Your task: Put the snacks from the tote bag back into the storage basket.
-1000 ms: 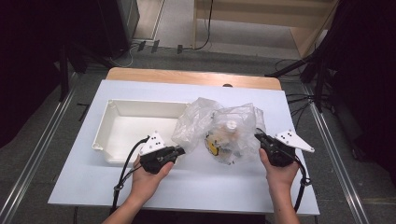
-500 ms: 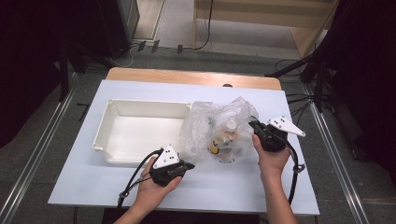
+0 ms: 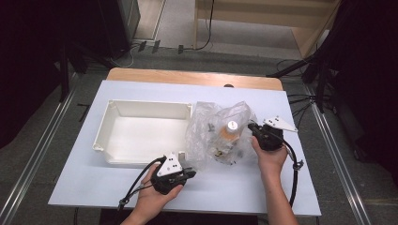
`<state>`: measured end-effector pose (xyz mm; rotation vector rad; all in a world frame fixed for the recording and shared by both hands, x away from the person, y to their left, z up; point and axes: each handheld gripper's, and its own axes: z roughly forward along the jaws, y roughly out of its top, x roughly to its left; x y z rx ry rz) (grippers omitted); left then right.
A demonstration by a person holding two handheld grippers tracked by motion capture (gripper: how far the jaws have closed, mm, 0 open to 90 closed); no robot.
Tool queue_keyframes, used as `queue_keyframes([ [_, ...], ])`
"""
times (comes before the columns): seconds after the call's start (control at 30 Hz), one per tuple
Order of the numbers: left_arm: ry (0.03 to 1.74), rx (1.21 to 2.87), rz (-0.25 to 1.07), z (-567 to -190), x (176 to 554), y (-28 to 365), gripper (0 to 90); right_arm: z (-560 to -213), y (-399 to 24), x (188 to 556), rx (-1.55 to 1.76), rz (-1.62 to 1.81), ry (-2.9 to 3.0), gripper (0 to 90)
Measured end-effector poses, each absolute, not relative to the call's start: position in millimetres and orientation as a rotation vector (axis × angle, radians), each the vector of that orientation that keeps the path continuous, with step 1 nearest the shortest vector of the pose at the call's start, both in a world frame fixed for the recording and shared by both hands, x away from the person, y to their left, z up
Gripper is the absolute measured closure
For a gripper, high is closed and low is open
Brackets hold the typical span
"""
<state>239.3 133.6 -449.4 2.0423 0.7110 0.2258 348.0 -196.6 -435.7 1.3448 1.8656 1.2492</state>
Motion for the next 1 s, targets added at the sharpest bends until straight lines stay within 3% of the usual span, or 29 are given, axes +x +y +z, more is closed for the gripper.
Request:
queue_keyframes([
  [0.03,0.704,2.024,0.22,-448,239,136,78.9,-436,-197,348,1.345,1.249,1.866,89.4],
  [0.07,0.723,1.96,0.273,-444,236,139,51.5,-436,-199,344,1.329,1.278,1.855,88.9],
  [0.1,0.723,1.96,0.273,-444,236,139,34.5,-436,-199,344,1.329,1.278,1.855,88.9],
  [0.13,0.725,1.938,0.324,-438,231,141,24.7,-435,-201,341,1.306,1.295,1.851,88.5],
  [0.2,0.711,1.922,0.341,-431,228,145,14.4,-432,-202,337,1.285,1.29,1.853,88.3],
  [0.6,0.766,1.786,0.432,-399,226,179,8.3,-427,-204,329,1.257,1.257,1.835,86.8],
  [0.93,0.799,1.761,0.464,-381,254,150,7.4,-424,-201,327,1.243,1.26,1.833,86.1],
  [0.97,0.797,1.767,0.438,-382,258,147,8.7,-424,-201,326,1.246,1.266,1.83,85.5],
  [1.0,0.816,1.787,0.393,-387,266,142,18.1,-423,-201,326,1.239,1.27,1.831,85.3],
])
